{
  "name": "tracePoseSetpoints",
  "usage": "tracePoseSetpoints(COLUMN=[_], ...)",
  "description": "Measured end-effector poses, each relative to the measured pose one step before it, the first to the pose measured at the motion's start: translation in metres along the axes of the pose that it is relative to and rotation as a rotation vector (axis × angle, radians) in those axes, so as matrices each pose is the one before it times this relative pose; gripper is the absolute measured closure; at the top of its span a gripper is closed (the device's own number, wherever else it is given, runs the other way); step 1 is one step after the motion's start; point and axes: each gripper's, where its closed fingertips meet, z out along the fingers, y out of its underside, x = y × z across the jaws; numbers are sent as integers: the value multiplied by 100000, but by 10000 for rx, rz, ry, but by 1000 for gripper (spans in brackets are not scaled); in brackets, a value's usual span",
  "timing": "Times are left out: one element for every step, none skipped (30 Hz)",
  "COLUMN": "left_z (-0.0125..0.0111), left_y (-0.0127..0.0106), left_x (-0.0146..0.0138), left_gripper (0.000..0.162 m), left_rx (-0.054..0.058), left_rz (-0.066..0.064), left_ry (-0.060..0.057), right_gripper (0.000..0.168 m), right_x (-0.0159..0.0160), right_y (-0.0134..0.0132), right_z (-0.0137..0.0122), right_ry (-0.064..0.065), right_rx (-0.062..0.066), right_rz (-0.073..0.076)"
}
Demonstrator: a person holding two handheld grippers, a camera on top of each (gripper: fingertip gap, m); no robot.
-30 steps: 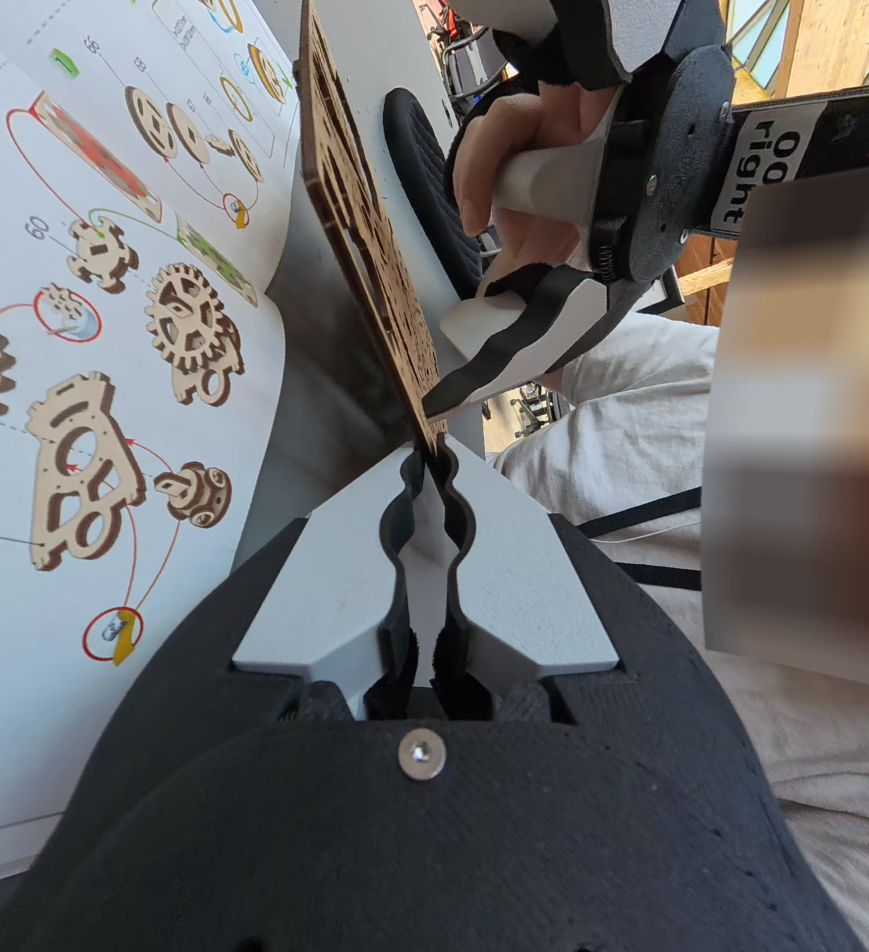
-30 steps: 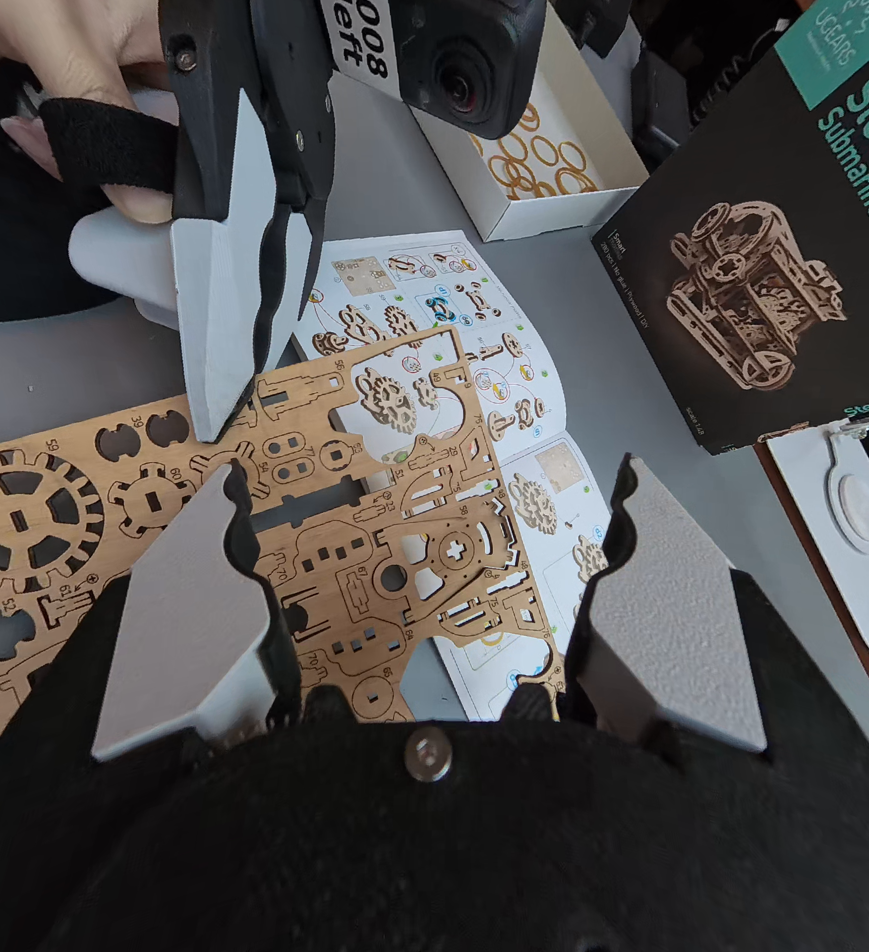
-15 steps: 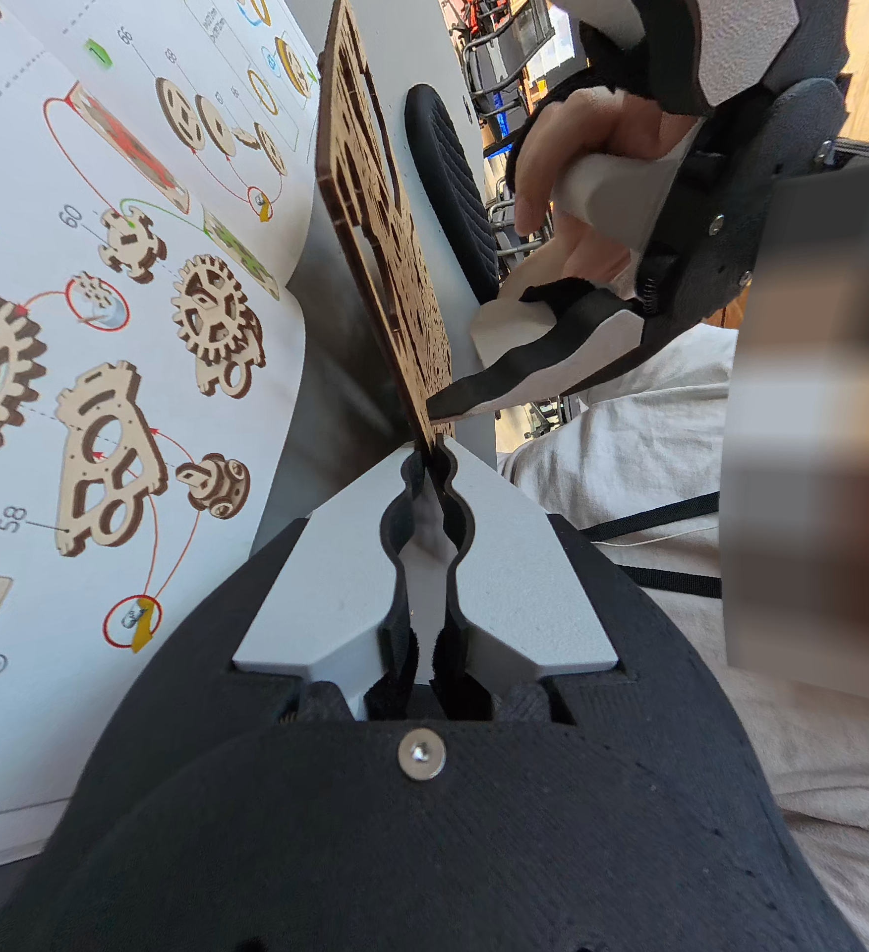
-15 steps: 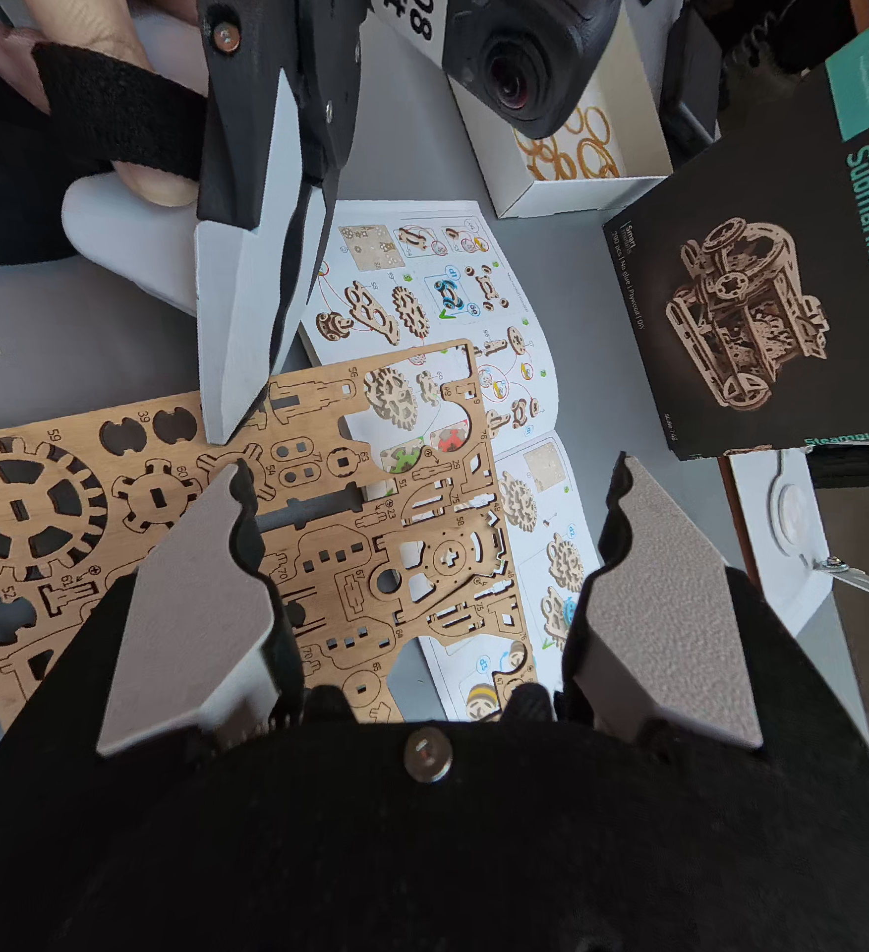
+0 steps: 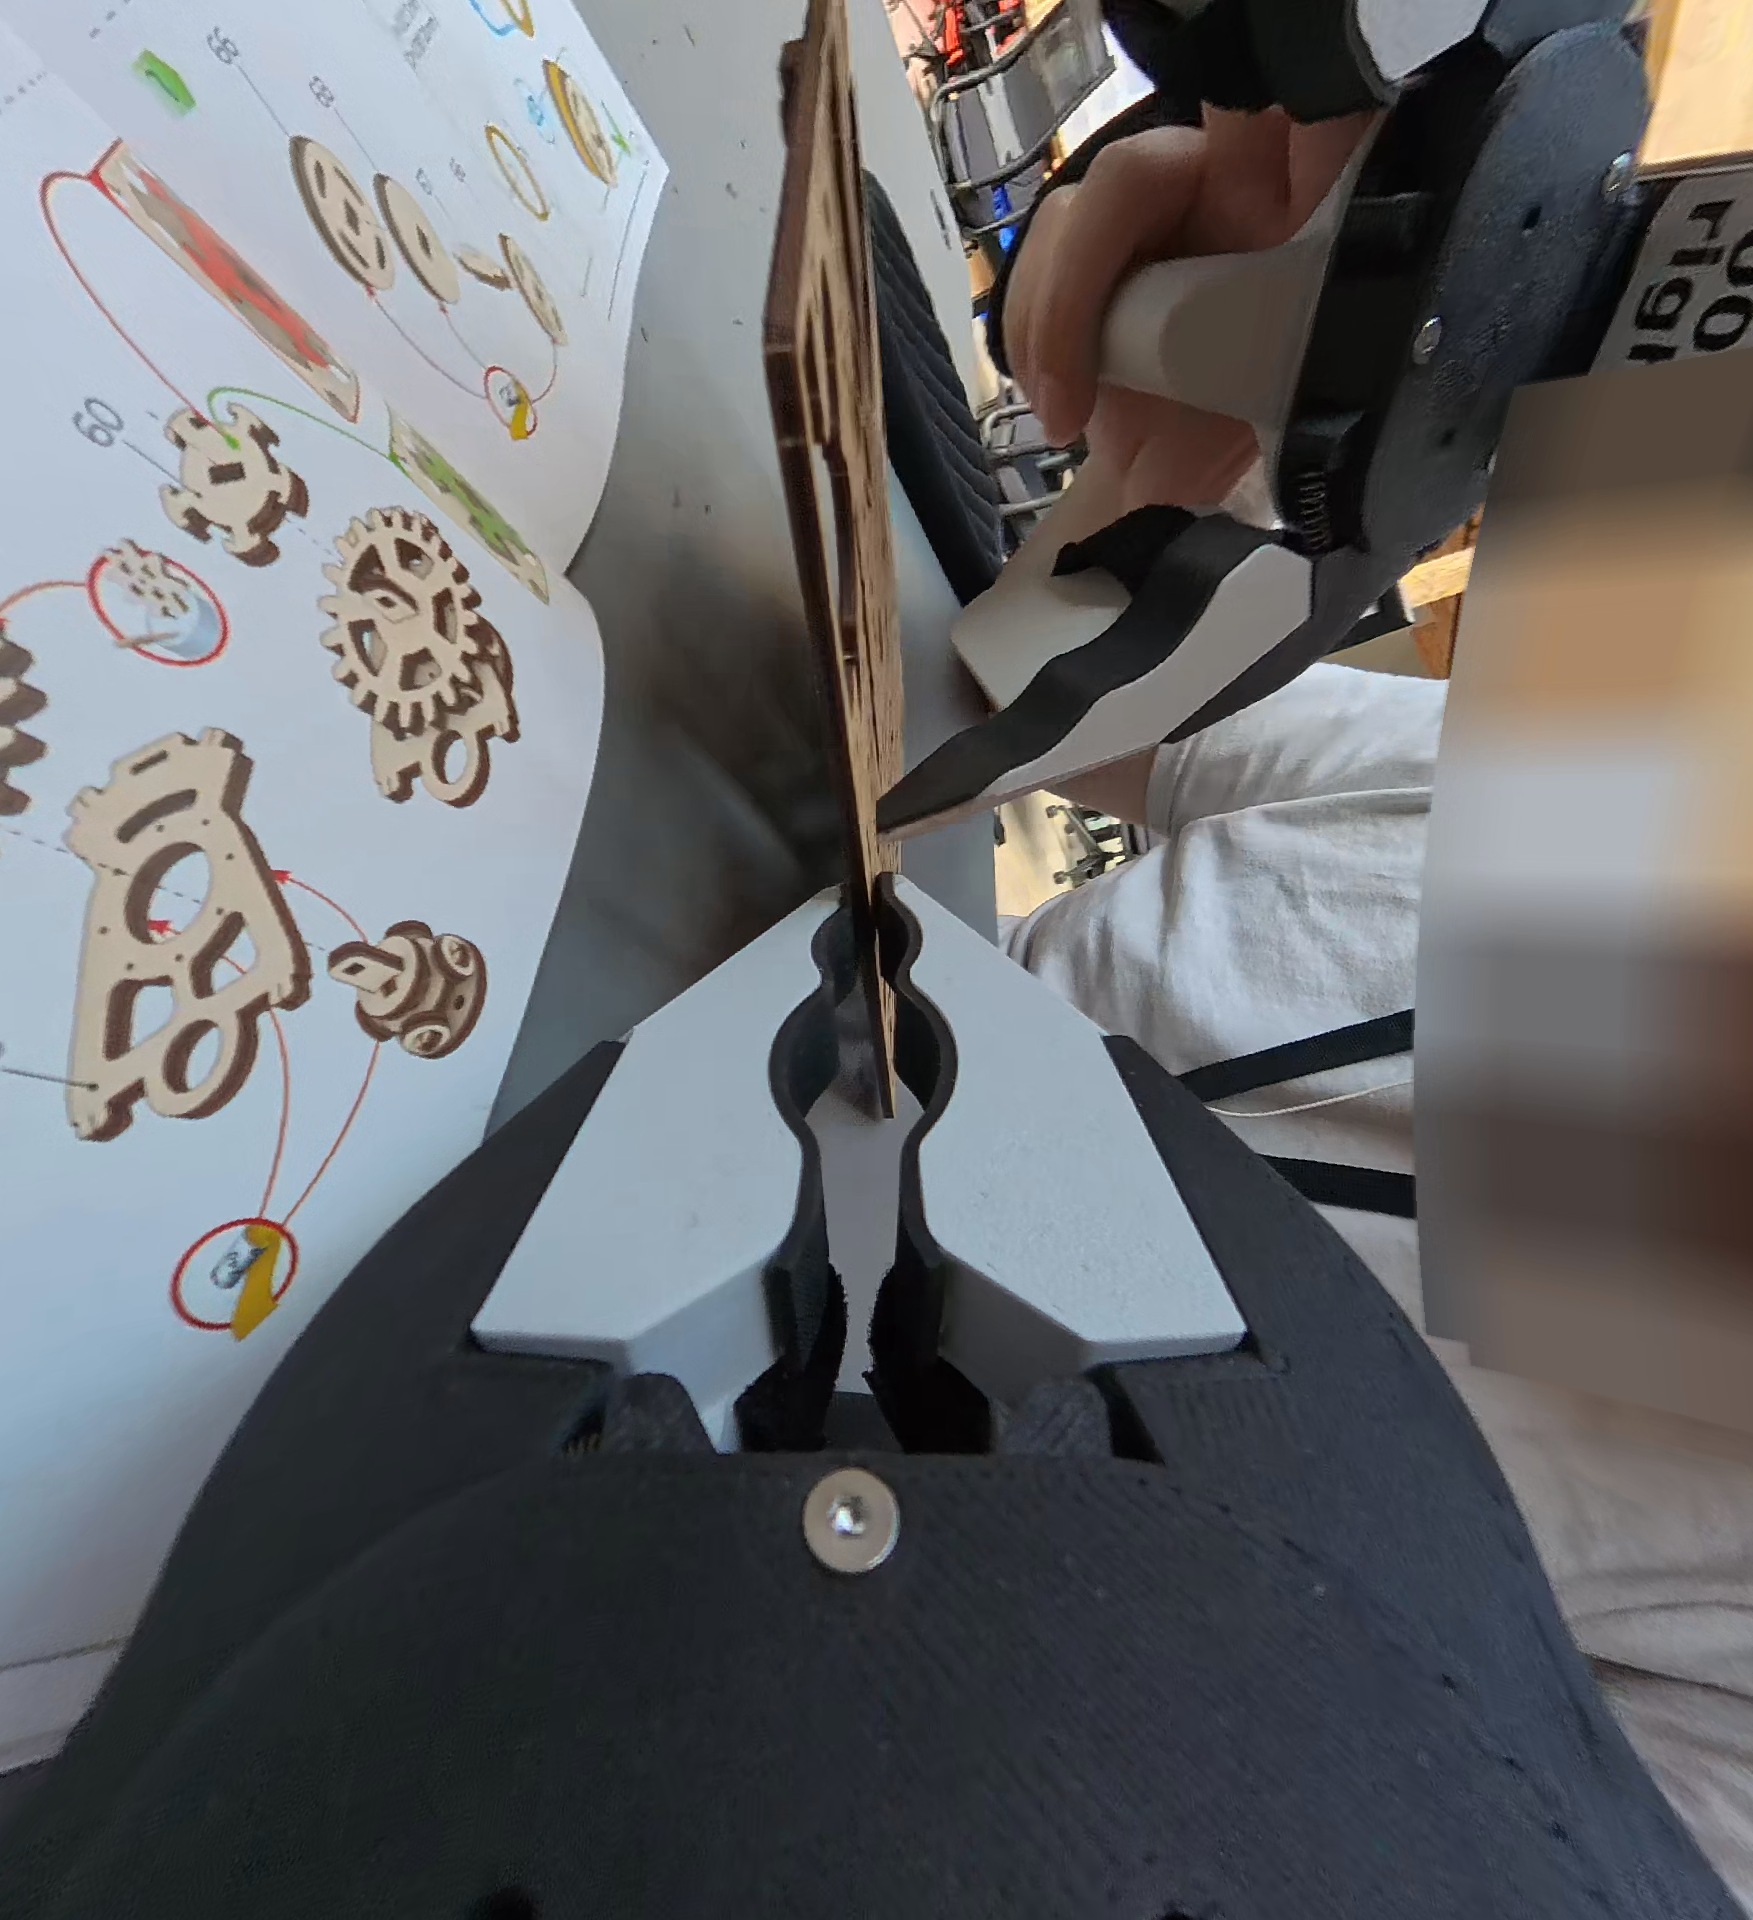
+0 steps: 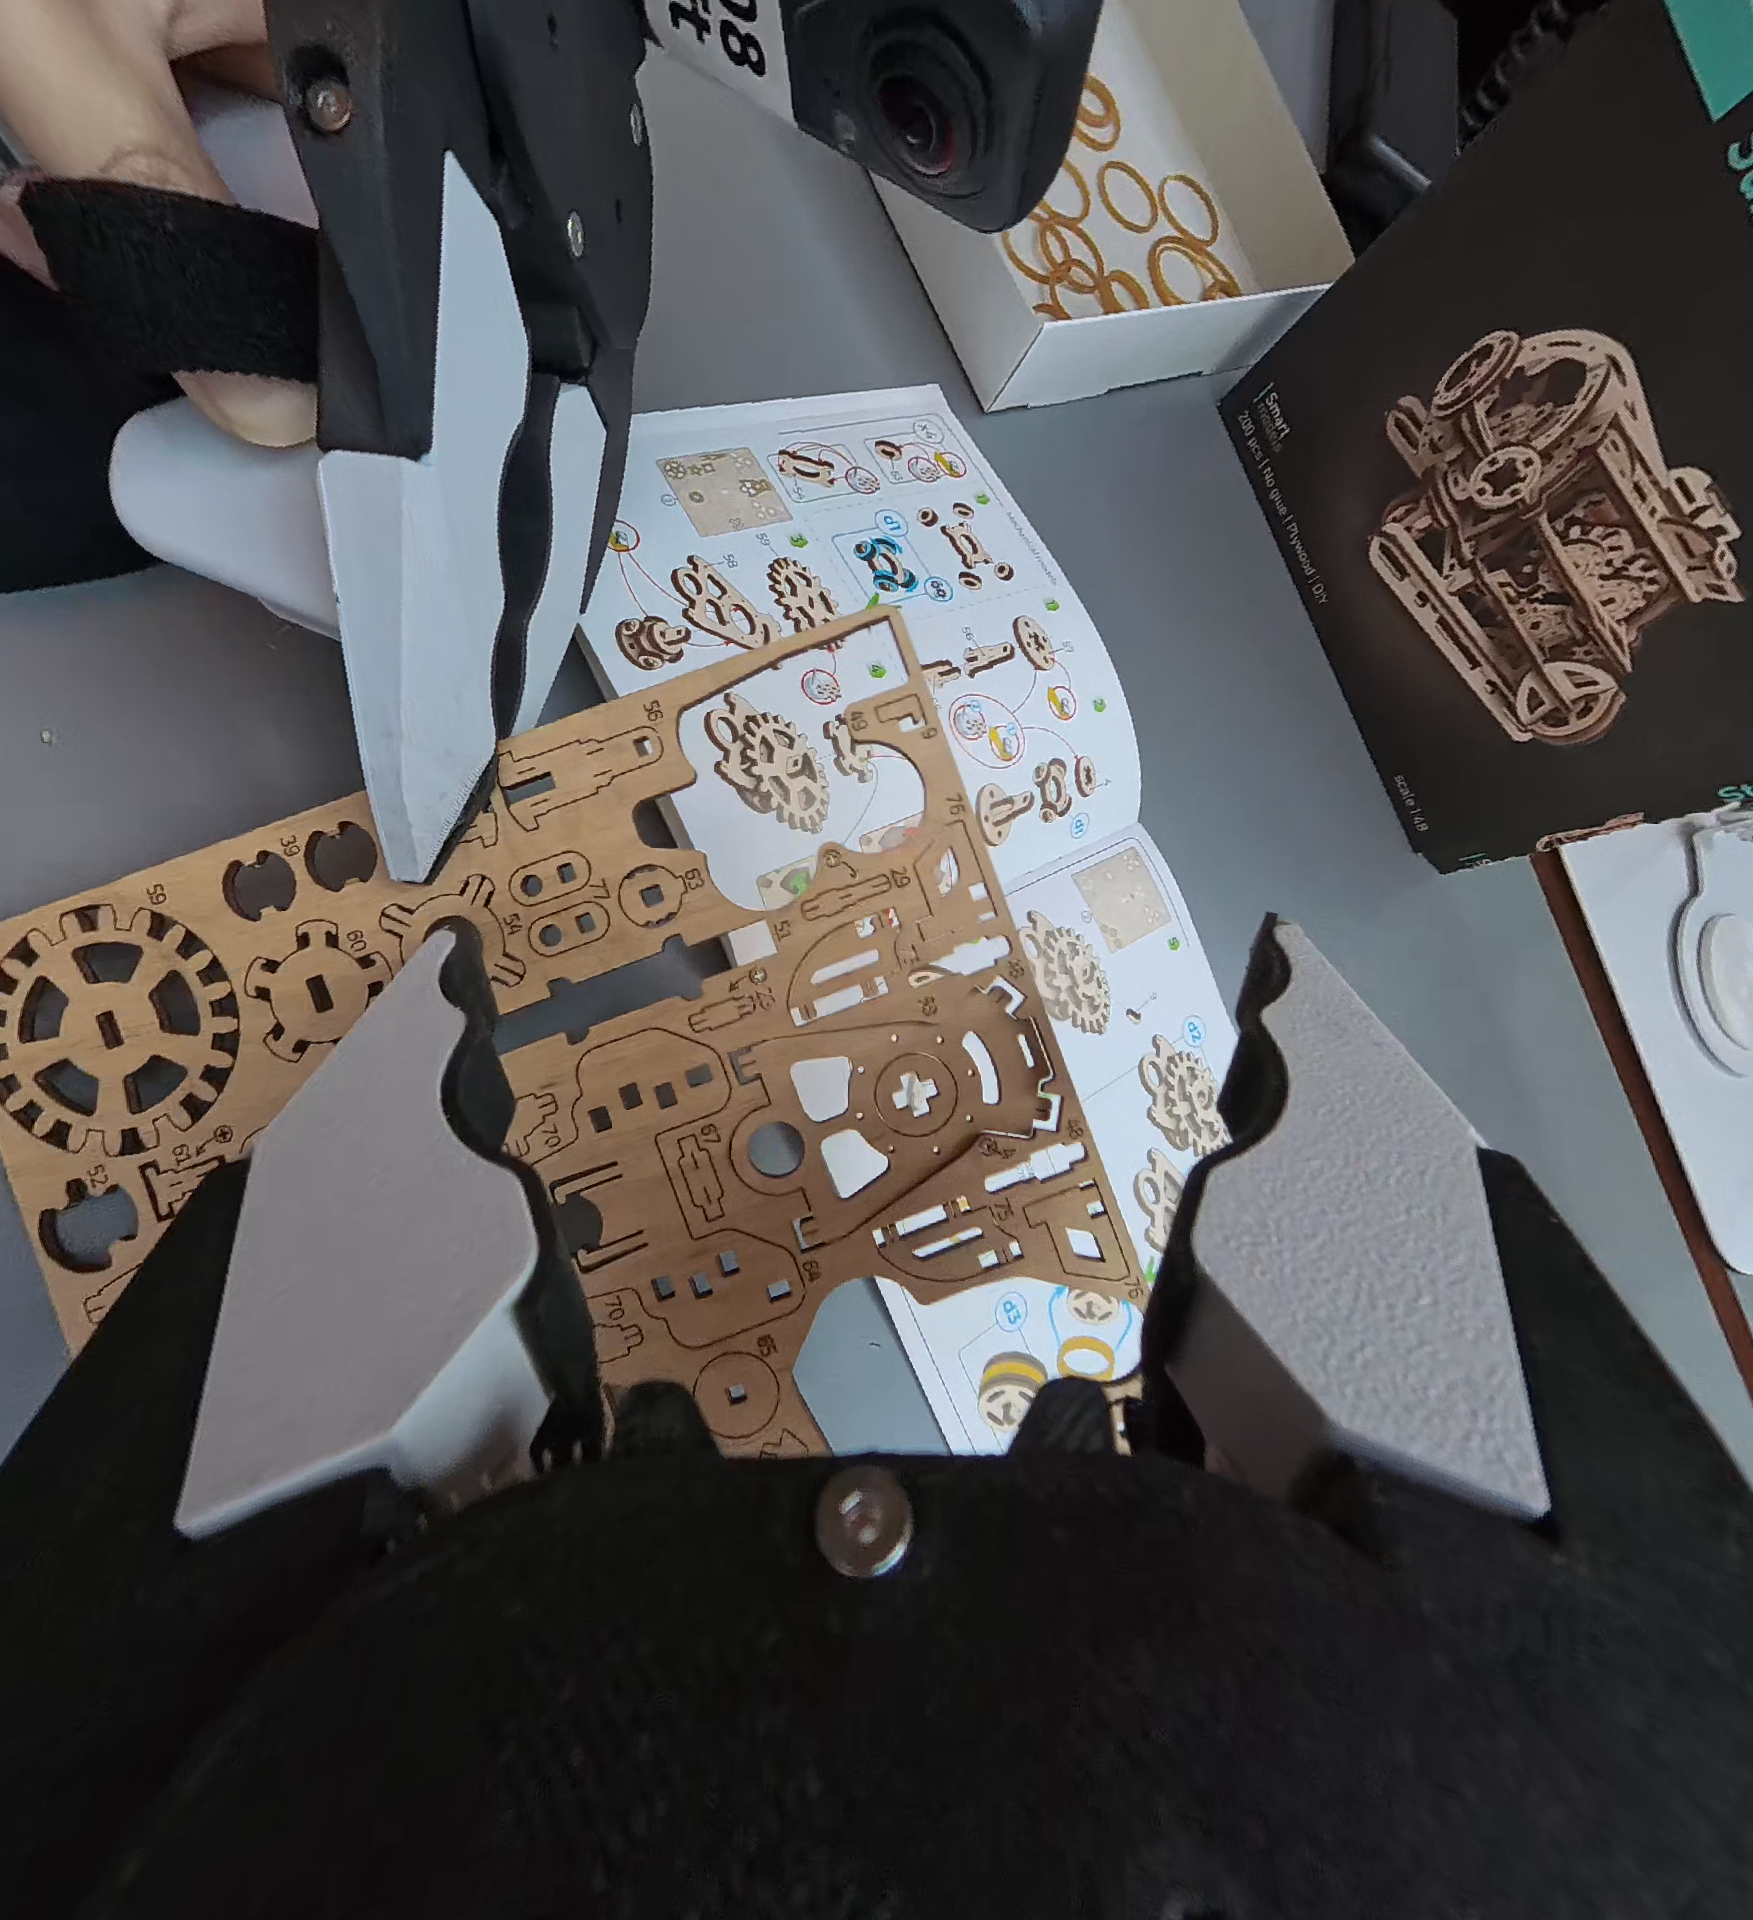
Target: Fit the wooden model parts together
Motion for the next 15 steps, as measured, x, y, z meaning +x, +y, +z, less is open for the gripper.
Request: tracePoseSetpoints(left_z=[11,-2,-11,-6,-1,4,-4,-1,-20,-33,-16,-2,10,0,-3], left_y=[78,29,-14,-3,2,3,-4,-5,-31,-38,-29,-8,-13,-8,5], left_x=[-226,-41,49,-1,40,51,11,2,13,0,-1,17,-1,-4,8], left_gripper=[162,161,162,162,162,162,162,162,162,162,162,162,162,162,162], left_rx=[-39,-13,4,2,-1,-1,1,6,18,29,17,4,4,3,1], left_rz=[-102,-112,-57,-18,5,14,-7,-26,-34,-34,-21,-8,-3,7,14], left_ry=[-99,46,83,15,32,34,13,20,32,24,19,17,-1,-6,-4], right_gripper=[30,31,32,34,43,56,71,86,101,116,120,129,131,131,131], right_x=[391,563,527,397,-57,-747,-1093,-1221,-1487,-1519,-1371,-1243,-683,-274,-243], right_y=[113,124,-34,-349,-559,-658,-686,-636,-522,-290,-61,143,293,363,409], right_z=[-230,-354,-470,-594,-682,-660,-578,-414,-179,105,247,335,385,371,333], right_ry=[51,147,163,145,-76,-430,-532,-524,-645,-649,-564,-545,-258,-73,-118], right_rx=[159,128,183,369,483,541,562,526,380,142,-16,-122,-205,-265,-303], right_rz=[287,189,-18,-147,-167,-184,-204,-179,-87,119,219,195,224,208,172])
